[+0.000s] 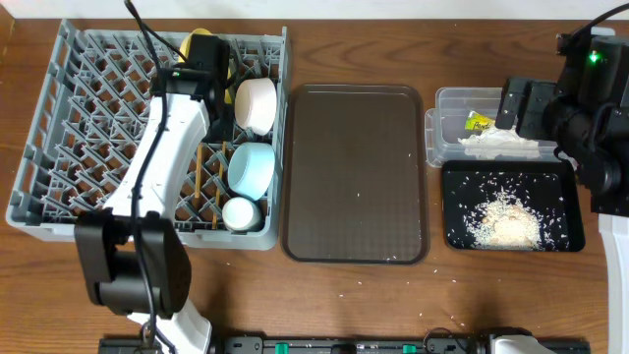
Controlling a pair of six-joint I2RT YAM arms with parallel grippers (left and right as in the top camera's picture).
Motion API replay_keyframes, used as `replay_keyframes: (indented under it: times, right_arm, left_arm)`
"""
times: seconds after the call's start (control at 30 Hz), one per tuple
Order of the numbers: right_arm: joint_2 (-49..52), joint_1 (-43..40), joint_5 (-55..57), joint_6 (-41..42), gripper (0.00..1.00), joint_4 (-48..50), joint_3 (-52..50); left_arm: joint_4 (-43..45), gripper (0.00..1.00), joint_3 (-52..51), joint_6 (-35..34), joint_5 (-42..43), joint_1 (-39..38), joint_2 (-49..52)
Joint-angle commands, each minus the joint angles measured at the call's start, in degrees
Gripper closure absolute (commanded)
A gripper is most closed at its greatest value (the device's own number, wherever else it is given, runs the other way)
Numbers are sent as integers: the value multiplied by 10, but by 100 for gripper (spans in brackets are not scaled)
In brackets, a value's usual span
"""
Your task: Sort waste into correct bins and load items into the dishwasher
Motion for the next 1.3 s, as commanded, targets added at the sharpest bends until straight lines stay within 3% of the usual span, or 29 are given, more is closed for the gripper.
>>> replay_keyframes:
  times: [0.0,0.03,0.07,0.3,0.4,0.53,0.6,0.63,0.7,0.9,1.0,1.27]
  right_arm:
    - [-2,-3,7,6,1,-1,-1]
    - [-2,-3,7,6,1,-1,-1]
    - [-2,-3,7,6,1,-1,-1]
    - [-2,-3,7,6,1,0,-1]
    - [-2,-3,7,6,1,0,-1]
    - [-2,-3,7,6,1,0,-1]
    - [-2,-3,7,6,1,0,-1]
    - [-2,-3,7,6,1,-1,-1]
    - [-2,-3,7,6,1,0,-1]
    - [-2,-3,7,6,1,0,-1]
    - [-2,-3,7,6,1,0,-1]
    - [-2,-3,7,6,1,0,-1]
  left_arm:
    - [1,76,-3,20,-3,1,11]
    - [1,65,-3,20,-3,1,10]
    - [1,60,-2,20,-3,1,10]
    - [-45,59,35,3,-3,1,-16]
    - [-101,59,70,-30,-3,1,-70]
    - [-144,50,91,-117,20,1,-209]
    - [-146,41,90,-116,72,1,-265]
    - [-146,26,91,-116,100,1,-301]
    - [-146,17,90,-116,112,1,-356]
    - [-130,14,90,-116,112,1,-430]
    - [-87,13,90,-116,112,1,-435]
    - [-94,9,90,-116,112,1,-435]
